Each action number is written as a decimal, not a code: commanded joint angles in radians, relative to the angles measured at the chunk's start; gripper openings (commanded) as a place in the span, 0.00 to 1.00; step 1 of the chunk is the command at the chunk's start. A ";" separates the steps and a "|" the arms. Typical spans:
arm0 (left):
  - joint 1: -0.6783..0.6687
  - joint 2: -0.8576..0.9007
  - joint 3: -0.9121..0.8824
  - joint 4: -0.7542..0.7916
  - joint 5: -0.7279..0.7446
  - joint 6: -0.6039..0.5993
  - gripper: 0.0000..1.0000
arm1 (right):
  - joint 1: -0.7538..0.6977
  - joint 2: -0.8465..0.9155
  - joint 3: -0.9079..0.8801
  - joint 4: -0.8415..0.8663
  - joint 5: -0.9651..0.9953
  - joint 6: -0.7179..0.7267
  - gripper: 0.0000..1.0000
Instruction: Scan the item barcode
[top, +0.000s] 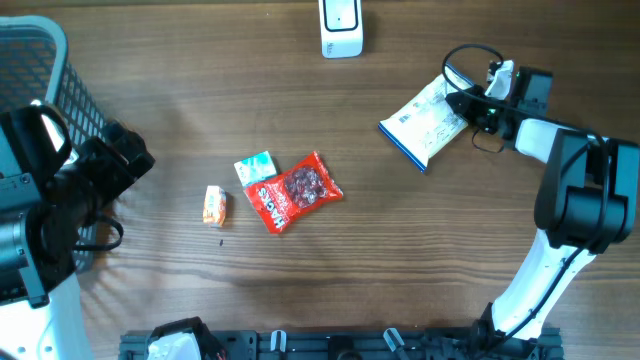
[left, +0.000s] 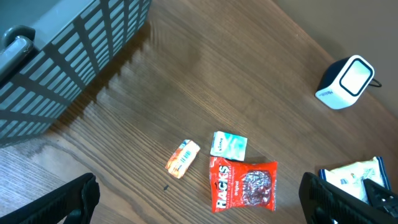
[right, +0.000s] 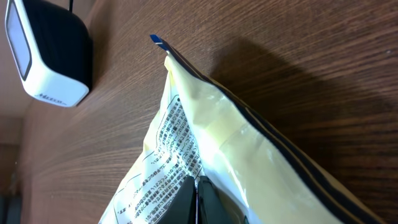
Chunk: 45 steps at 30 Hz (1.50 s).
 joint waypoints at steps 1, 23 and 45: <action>-0.002 -0.001 0.004 0.002 0.008 0.001 1.00 | -0.007 -0.070 -0.010 -0.019 -0.017 -0.046 0.04; -0.002 -0.001 0.004 0.002 0.009 0.001 1.00 | 0.136 -0.126 -0.010 -0.055 -0.084 0.081 0.04; -0.002 -0.001 0.004 0.003 0.009 0.001 1.00 | 0.150 -0.451 -0.280 -0.304 -0.114 -0.009 0.05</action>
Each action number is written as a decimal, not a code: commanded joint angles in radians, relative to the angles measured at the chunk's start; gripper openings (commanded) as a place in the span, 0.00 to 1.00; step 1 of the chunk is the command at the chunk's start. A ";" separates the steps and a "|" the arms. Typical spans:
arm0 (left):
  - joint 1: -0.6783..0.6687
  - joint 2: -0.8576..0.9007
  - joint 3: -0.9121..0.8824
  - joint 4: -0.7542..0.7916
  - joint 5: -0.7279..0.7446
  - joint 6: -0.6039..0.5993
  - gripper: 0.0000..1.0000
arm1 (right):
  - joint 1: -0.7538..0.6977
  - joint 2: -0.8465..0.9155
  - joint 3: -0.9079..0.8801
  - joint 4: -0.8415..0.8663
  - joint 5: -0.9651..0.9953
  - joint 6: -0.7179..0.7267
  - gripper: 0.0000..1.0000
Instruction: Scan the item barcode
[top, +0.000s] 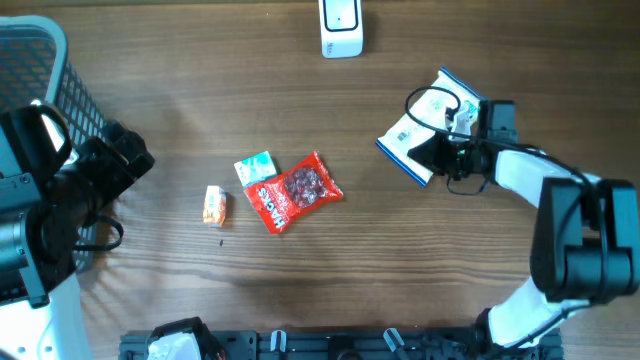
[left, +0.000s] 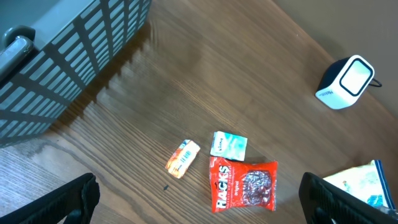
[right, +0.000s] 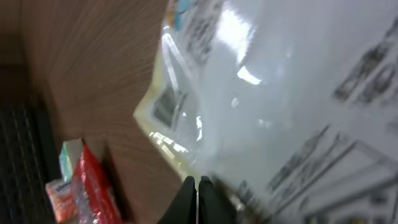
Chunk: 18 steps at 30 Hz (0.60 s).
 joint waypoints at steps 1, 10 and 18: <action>-0.002 -0.001 0.004 0.002 0.009 0.001 1.00 | -0.017 -0.192 0.017 -0.009 -0.063 -0.032 0.13; -0.002 -0.001 0.004 0.003 0.008 0.001 1.00 | -0.123 -0.282 -0.017 -0.159 0.278 -0.035 0.99; -0.002 -0.001 0.004 0.003 0.008 0.001 1.00 | -0.105 0.015 -0.017 -0.067 0.142 -0.011 1.00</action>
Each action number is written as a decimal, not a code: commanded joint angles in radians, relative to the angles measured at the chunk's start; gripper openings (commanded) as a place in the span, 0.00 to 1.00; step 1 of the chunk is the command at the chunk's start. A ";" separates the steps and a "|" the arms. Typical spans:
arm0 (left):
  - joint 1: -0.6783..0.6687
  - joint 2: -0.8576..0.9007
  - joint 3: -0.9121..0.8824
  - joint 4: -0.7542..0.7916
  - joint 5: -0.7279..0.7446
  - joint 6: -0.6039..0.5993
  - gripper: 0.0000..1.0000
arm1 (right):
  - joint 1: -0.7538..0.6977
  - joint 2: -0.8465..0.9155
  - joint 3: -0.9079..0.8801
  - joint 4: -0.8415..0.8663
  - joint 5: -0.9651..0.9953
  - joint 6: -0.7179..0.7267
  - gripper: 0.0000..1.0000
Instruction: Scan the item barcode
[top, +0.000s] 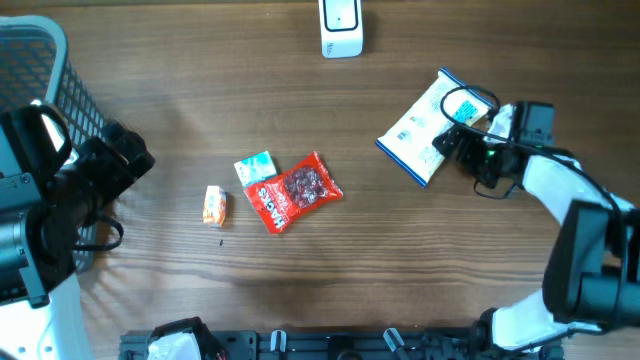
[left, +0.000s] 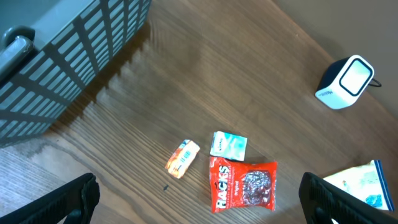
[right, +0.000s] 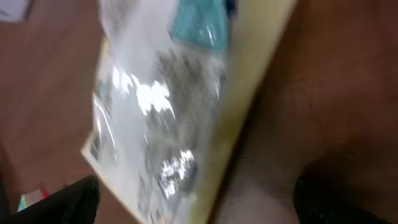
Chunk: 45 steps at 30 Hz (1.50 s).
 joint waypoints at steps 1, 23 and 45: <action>-0.002 -0.001 0.004 0.003 0.008 0.002 1.00 | 0.027 0.124 -0.016 0.025 -0.082 0.008 0.99; -0.002 -0.001 0.004 0.003 0.009 0.001 1.00 | 0.099 -0.026 0.180 -0.223 0.443 0.041 0.04; -0.002 -0.001 0.004 0.003 0.008 0.001 1.00 | 0.655 -0.054 0.193 -0.317 0.905 -0.071 0.04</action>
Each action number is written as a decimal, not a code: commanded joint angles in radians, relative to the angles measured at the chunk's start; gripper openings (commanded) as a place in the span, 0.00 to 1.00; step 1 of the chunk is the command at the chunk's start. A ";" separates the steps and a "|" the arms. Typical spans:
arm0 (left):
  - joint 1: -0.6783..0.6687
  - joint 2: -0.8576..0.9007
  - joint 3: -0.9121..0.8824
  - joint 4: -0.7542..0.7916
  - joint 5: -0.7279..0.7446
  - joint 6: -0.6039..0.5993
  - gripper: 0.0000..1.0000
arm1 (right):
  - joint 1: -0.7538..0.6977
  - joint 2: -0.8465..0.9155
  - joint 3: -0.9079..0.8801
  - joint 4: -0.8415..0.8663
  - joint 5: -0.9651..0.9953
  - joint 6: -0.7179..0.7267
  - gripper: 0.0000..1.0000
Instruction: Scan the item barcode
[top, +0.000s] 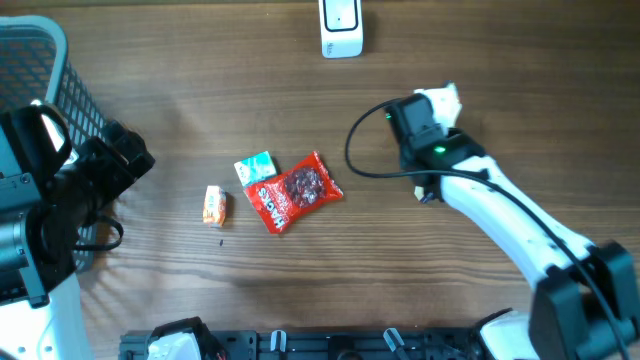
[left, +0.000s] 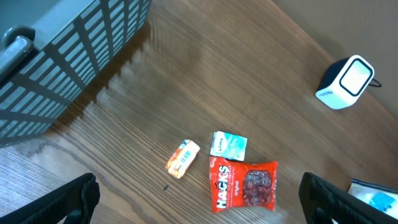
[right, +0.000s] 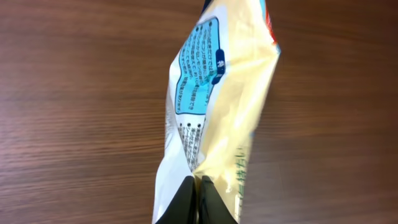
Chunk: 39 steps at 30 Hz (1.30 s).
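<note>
A white and pale-yellow snack bag (right: 217, 106) with blue print hangs edge-on above the wood, and my right gripper (right: 198, 200) is shut on its seam. From overhead the right gripper (top: 428, 118) covers most of the bag (top: 446, 98), below and right of the white barcode scanner (top: 341, 28). The scanner (left: 346, 82) also shows in the left wrist view, with a corner of the bag (left: 374, 195) at the lower right. My left gripper (left: 202, 202) is open and empty, far left beside the basket.
A red Hacks candy bag (top: 295, 190), a small teal packet (top: 254, 166) and a small orange packet (top: 214, 204) lie left of centre. A grey slatted basket (top: 40, 60) stands at the far left edge. The right arm's black cable loops near the gripper.
My right gripper was open beside the bag lying flat at the right. Now it is shut on the bag's seam, holding it edge-on nearer the table's middle. The left arm has not moved.
My right gripper was first shut on the bag's edge at the far right of the table. Then it still held the bag, turned more toward the middle. Then it was open with the bag flat on the wood. Now it grips the bag again, farther left.
</note>
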 joint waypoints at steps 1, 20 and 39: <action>-0.002 -0.001 0.004 0.002 0.009 0.002 1.00 | 0.046 0.123 0.016 0.040 -0.172 -0.009 0.04; -0.002 -0.001 0.004 0.002 0.008 0.001 1.00 | -0.494 0.068 0.178 -0.083 -0.856 -0.217 1.00; -0.002 -0.001 0.004 0.002 0.009 0.001 1.00 | -0.514 0.499 0.135 0.047 -1.009 -0.402 0.82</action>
